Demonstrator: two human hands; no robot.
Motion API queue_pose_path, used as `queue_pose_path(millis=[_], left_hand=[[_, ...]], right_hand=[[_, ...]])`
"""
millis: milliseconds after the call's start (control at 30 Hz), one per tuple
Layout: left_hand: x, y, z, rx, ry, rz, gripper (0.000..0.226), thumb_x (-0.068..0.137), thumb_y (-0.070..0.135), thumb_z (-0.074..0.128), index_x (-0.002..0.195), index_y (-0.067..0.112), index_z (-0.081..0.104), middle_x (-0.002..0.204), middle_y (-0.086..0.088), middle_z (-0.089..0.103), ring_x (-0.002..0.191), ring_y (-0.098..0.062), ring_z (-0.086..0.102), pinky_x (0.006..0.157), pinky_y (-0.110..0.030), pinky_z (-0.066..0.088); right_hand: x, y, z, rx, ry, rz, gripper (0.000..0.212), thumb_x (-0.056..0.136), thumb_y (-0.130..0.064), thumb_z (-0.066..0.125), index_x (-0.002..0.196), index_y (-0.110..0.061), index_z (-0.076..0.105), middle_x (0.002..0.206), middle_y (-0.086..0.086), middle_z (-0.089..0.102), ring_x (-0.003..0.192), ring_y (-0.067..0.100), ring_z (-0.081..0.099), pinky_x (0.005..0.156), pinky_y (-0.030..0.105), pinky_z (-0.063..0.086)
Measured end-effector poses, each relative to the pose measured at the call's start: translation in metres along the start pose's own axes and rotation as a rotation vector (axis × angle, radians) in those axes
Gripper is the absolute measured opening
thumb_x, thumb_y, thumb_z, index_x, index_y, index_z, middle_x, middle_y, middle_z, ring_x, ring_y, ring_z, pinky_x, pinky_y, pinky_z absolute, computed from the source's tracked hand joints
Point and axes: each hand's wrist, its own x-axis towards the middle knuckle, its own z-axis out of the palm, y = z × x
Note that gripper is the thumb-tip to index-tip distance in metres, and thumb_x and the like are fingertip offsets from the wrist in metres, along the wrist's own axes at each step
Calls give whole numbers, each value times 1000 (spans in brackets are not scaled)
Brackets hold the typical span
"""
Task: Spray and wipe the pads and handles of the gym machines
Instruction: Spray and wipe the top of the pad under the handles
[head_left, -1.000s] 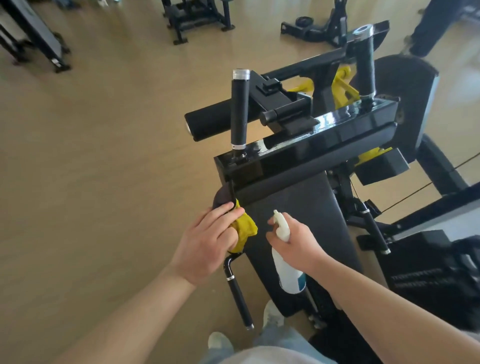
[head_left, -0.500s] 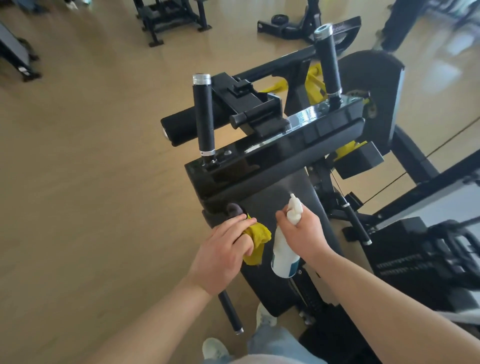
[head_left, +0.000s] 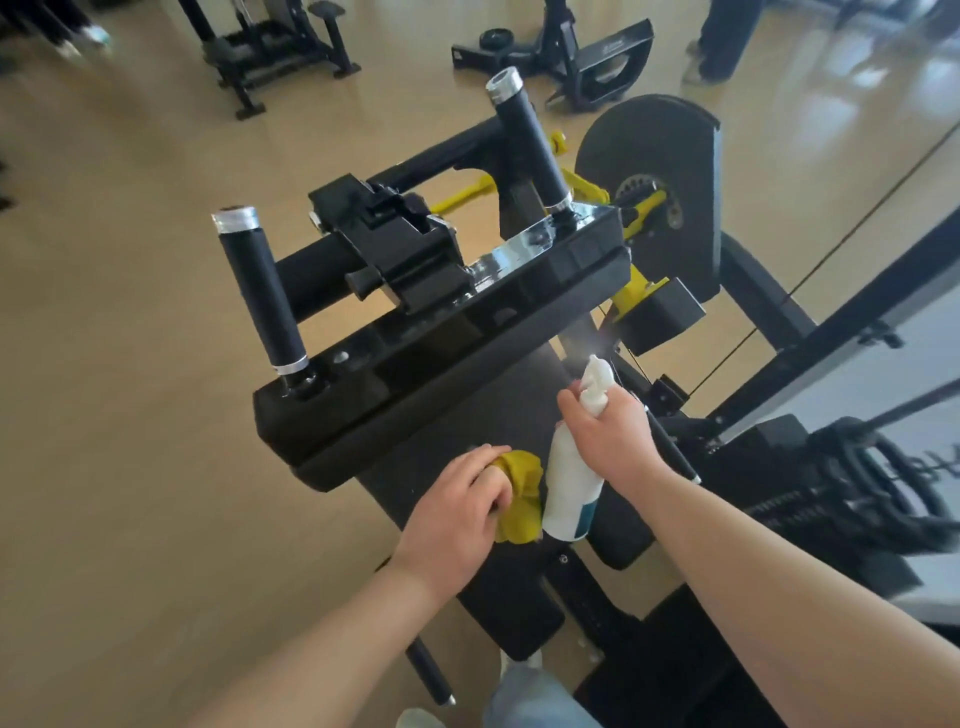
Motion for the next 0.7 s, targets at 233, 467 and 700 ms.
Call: queue_pose_path(millis=[233,467,700], left_hand=[[39,23,16,-182,-109,-339,29,99,32,63,97,45,37,95,18,64,89,6,63,67,-10,46],[88,46,25,-906,85,-1166,28,101,39,60,126,26,61,124,-3,66,112,-22,65,99,-45,56],[54,35,-3,-1483,520,-1337,32,106,35,52,116,9,67,110,-18,74,101,-34,70,81,-42,56]], right_hand=[[34,6,-32,56,35,42,11,100,-42,63,99,-32,60,94,-4,65,88,14,65,74,36,56],[41,17,-45,-2,-12,48,15,98,-45,64,107,-33,63,91,-8,66,86,11,63,75,35,55],[21,34,-30,-117,-84,30,24,100,-44,63,118,-38,49,100,-9,63,83,8,60,70,30,46]])
